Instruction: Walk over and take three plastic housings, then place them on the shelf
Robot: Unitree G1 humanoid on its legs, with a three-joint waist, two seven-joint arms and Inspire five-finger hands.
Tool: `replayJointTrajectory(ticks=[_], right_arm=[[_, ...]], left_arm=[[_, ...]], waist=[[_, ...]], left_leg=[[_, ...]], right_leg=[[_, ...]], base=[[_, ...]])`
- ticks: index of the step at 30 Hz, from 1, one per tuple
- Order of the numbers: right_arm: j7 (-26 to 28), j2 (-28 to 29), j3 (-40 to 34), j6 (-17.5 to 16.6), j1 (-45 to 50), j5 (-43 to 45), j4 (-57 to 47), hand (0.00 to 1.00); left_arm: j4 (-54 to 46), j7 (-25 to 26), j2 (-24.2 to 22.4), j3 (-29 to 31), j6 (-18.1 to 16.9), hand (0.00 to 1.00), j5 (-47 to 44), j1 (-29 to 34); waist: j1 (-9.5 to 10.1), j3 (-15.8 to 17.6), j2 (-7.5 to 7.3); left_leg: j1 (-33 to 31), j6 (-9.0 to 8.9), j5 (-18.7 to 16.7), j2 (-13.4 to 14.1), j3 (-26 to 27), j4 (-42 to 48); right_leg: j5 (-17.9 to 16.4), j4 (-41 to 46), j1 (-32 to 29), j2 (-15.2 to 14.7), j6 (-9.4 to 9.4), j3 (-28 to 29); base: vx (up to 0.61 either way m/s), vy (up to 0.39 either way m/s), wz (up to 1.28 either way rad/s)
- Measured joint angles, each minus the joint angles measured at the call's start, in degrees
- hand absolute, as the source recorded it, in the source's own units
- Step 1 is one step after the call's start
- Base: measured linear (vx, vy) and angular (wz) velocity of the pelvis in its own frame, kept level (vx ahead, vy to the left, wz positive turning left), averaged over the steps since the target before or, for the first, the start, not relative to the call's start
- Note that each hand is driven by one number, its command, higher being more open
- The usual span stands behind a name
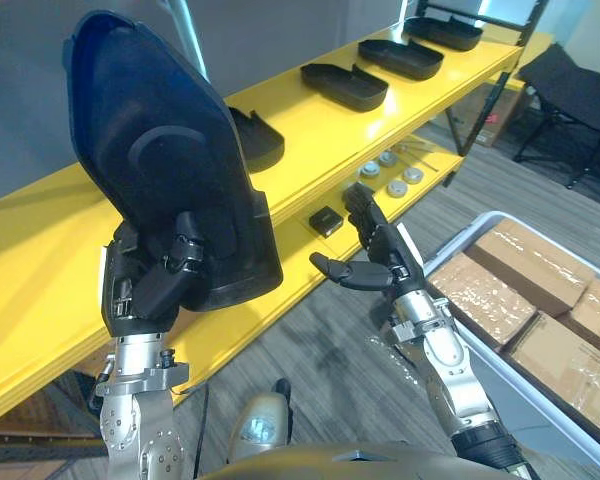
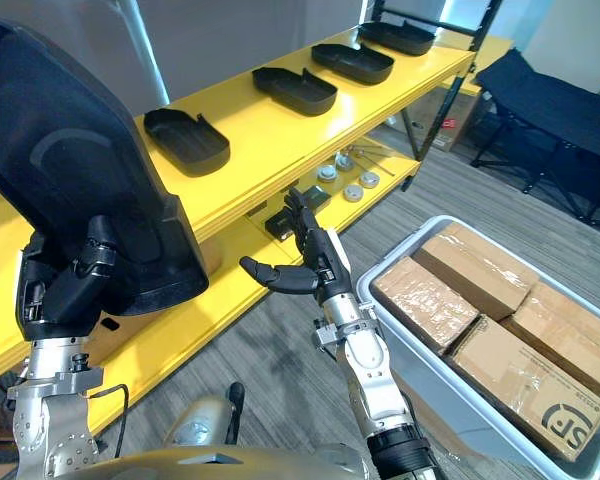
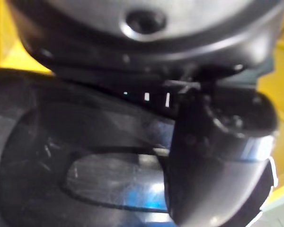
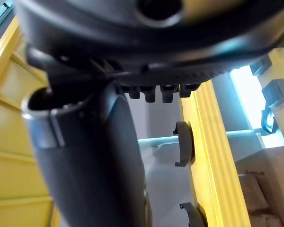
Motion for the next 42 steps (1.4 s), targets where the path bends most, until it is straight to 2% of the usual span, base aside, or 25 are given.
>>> replayJointTrajectory(ticks=[3,5,7,9,10,11,13,14,15,16,18,19,22,23,24,25,27,28,29,31,32,34,36,38,42], right_arm=[[-0.1,0.1,0.1,-1.3,-0.1,-0.5,0.0,1.00],[-0.9,0.2,0.7,-1.3,-0.5,-0.4,0.0,1.00],[-2.0,1.1,2.2,-1.3,-1.6,-0.5,0.0,1.00],[-2.2,3.6,2.6,-1.3,-1.3,-0.5,0.0,1.00],[-2.5,4.2,3.0,-1.3,-1.1,-0.5,-0.3,1.00],[-2.8,4.5,3.1,-1.4,-1.1,-0.4,-0.9,1.00],[-2.9,4.8,3.2,-1.4,-1.1,-0.5,-0.9,1.00],[-2.8,4.8,3.2,-1.4,-1.3,-0.5,-0.8,1.00],[-2.6,5.2,3.2,-1.4,-1.4,-0.6,-0.8,1.00],[-2.0,4.9,3.2,-1.4,-1.7,-1.1,-0.7,1.00],[-2.0,2.7,2.7,-2.8,-3.2,-2.7,-0.7,1.00],[-2.6,0.8,1.9,-4.6,-4.9,-3.6,-0.8,1.00],[-4.7,-1.5,-2.9,-7.9,-8.7,-4.2,-2.9,1.00],[-5.1,-2.2,-6.4,-9.1,-11.2,-3.2,-6.0,1.00],[-5.1,-2.3,-6.9,-9.4,-11.9,-2.6,-6.6,1.00],[-5.1,-3.6,-9.1,-11.1,-14.6,-0.7,-8.1,1.00],[-4.9,-5.9,-10.7,-12.4,-19.0,3.2,-10.2,1.00],[-4.6,-6.2,-11.6,-12.8,-21.3,5.4,-11.2,1.00],[-3.3,-5.8,-12.2,-13.1,-25.0,10.1,-12.5,1.00],[-2.7,-5.1,-12.6,-12.7,-24.9,10.9,-13.5,1.00],[-1.9,-4.4,-12.6,-11.3,-22.4,10.7,-14.5,1.00],[-1.2,-3.5,-12.8,-8.7,-17.2,9.8,-15.7,1.00],[0.2,-2.3,-12.3,-5.9,-13.1,8.1,-15.2,1.00],[2.4,-1.0,-10.7,-3.2,-11.4,8.1,-12.4,1.00],[4.8,1.5,-9.9,-2.4,-6.7,8.7,-11.4,1.00]], left_arm=[[0.0,0.0,0.0,0.0,0.0,0.00,0.0,1.1],[-0.1,0.0,0.0,0.4,0.0,0.00,0.0,1.1],[-0.1,-0.3,0.0,1.5,0.1,0.00,0.0,1.3],[-0.4,-1.6,0.0,3.2,0.3,0.00,0.0,2.0],[-1.0,-1.8,0.1,3.8,0.3,0.00,0.0,2.5],[-1.1,-1.9,-0.1,3.9,0.4,0.00,0.0,2.0],[-1.6,-1.9,0.1,4.1,0.4,0.00,0.0,2.1],[-1.8,-1.8,0.0,4.4,0.4,0.00,0.0,2.2],[-2.0,-1.4,0.0,4.6,0.4,0.00,0.0,2.1],[-2.4,-0.9,0.0,4.9,0.4,0.00,0.0,1.9],[-2.5,0.1,0.7,4.9,0.3,0.00,0.0,-0.9],[-2.3,1.2,2.0,4.8,0.3,0.00,-0.1,-4.2],[-1.3,1.7,5.6,4.4,0.2,0.00,-0.1,-10.1],[-1.4,1.4,7.4,4.8,0.1,0.00,-0.9,-11.7],[-1.5,1.1,7.8,5.1,0.1,0.00,-1.4,-11.8],[-1.0,0.1,7.1,5.6,0.1,0.00,-2.5,-11.7],[-1.5,-0.9,5.7,6.7,0.1,0.00,-2.5,-10.1],[-1.8,-1.5,5.5,7.8,0.1,0.00,-2.5,-10.1],[-3.2,-2.7,4.3,10.4,0.1,0.00,-2.6,-10.2],[-4.0,-3.5,3.0,10.7,0.1,0.00,-3.7,-10.2],[-4.7,-5.2,1.7,10.6,0.2,0.00,-4.6,-10.1],[-6.1,-6.9,1.4,10.0,0.2,0.00,-4.6,-10.1],[-7.8,-7.4,1.4,9.9,0.1,0.00,-4.5,-9.7],[-8.3,-6.9,1.4,9.9,0.2,0.00,-4.5,-8.2],[-8.1,-5.2,1.2,9.8,0.5,0.00,-4.2,-3.8]], waist=[[0.41,0.4,0.25],[1.59,0.5,0.30],[2.29,0.4,-0.31],[2.90,-1.0,-2.60],[2.88,-2.1,-4.01],[2.72,-2.6,-4.49],[2.92,-3.0,-4.98],[2.99,-2.9,-4.90],[2.90,-2.8,-4.35],[2.84,-3.1,-3.12],[1.82,-3.5,-0.72],[0.79,-3.6,0.20],[-1.54,-3.8,-0.37],[-1.77,-4.1,-2.44],[-1.67,-4.3,-3.20],[-1.57,-4.5,-2.33],[-0.75,-6.2,0.50],[-0.02,-6.7,1.26],[1.11,-7.1,1.76],[1.44,-7.0,1.73],[1.30,-7.0,1.66],[1.18,-7.1,1.23],[1.60,-6.9,0.84],[1.65,-6.5,0.16],[1.22,-6.2,-0.88]], left_leg=[[-2.0,0.73,-2.1,0.5,2.3,5.0],[-3.2,1.06,-4.5,0.5,2.3,8.7],[-3.7,1.20,-7.3,0.0,2.3,12.1],[-3.8,1.49,-9.9,-1.6,2.3,13.3],[-4.0,1.89,-10.8,-2.5,2.0,13.2],[-4.3,2.18,-10.4,-3.3,0.9,14.2],[-3.0,2.81,-10.3,-3.9,1.0,12.5],[-2.0,3.19,-10.2,-4.1,0.7,11.4],[0.4,3.40,-9.8,-4.3,-0.2,8.6],[2.8,3.45,-9.6,-4.0,-1.3,5.8],[4.4,3.45,-9.2,-2.5,-4.0,2.8],[4.5,3.04,-8.7,-2.2,-6.6,1.5],[4.9,0.75,-7.7,-2.6,-12.0,0.1],[4.9,-1.57,-7.6,-3.9,-14.2,-0.4],[4.9,-2.13,-7.7,-4.3,-14.4,-0.4],[5.2,-3.67,-8.1,-3.5,-16.0,-0.1],[4.8,-4.65,-7.3,0.7,-13.9,-1.0],[5.0,-5.47,-6.3,2.2,-13.1,-2.4],[5.5,-5.27,-3.8,3.8,-10.3,-5.0],[5.3,-4.10,-2.7,4.0,-6.9,-4.9],[5.5,-2.87,-1.9,4.3,-0.7,-4.8],[5.6,-1.44,-1.0,4.5,5.5,-5.8],[5.7,-2.26,0.5,3.8,5.4,-8.9],[6.5,-1.99,1.6,3.0,5.5,-11.0],[7.1,-1.25,2.9,1.5,5.3,-13.2]], right_leg=[[-2.1,2.6,0.1,-1.1,0.94,0.3],[-3.0,3.9,0.3,-1.8,1.63,0.3],[-3.8,4.4,1.3,-2.8,2.74,0.1],[-3.9,2.9,2.8,-3.8,5.08,-0.5],[-2.8,4.6,2.6,-4.0,6.67,0.9],[-0.8,11.3,-0.6,-5.6,7.86,5.0],[3.2,19.1,-4.4,-7.4,8.40,9.6],[3.5,20.6,-4.9,-8.0,7.64,9.9],[1.3,22.5,-5.7,-8.6,4.39,9.7],[-0.7,21.8,-6.8,-7.4,1.02,9.7],[-2.7,17.6,-10.3,-3.5,-2.43,11.3],[-2.8,15.0,-13.7,-1.5,-2.64,14.8],[-0.1,6.8,-17.4,1.3,-0.83,24.6],[5.1,-0.3,-16.5,1.0,-2.27,25.6],[6.6,-1.3,-16.3,0.8,-2.31,25.5],[9.4,-1.6,-14.7,1.3,0.26,23.6],[10.2,-6.1,-11.5,5.0,-1.49,19.7],[10.7,-7.9,-10.5,6.3,-2.30,18.4],[11.2,-10.7,-8.7,7.8,-3.20,16.0],[11.2,-11.9,-6.9,7.8,-3.41,13.8],[11.0,-13.0,-4.2,7.6,-3.65,10.3],[11.0,-13.9,-2.4,7.2,-3.68,7.0],[10.7,-14.0,-2.7,6.9,-3.63,6.5],[10.5,-14.4,-2.5,6.3,-3.41,6.6],[10.7,-14.7,-2.3,5.5,-2.80,6.6]], base=[[-0.02,0.057,0.30],[0.03,0.100,0.08],[0.12,0.138,0.08],[0.18,0.113,0.18],[0.28,0.082,0.46],[0.33,0.145,0.50],[0.27,0.129,0.36],[0.19,0.027,0.20],[0.21,0.012,0.09],[0.18,0.005,0.11],[0.13,-0.020,0.42],[0.08,-0.050,0.78],[0.11,-0.223,1.18],[0.13,-0.364,1.04],[0.16,-0.427,1.09],[0.14,-0.332,0.71],[0.15,-0.311,0.70],[0.19,-0.393,0.69],[0.16,-0.304,0.63],[0.13,-0.213,0.79],[0.10,-0.121,1.01],[0.09,-0.081,1.07],[0.04,0.027,0.69],[0.00,0.078,0.23],[-0.04,0.051,0.06]])
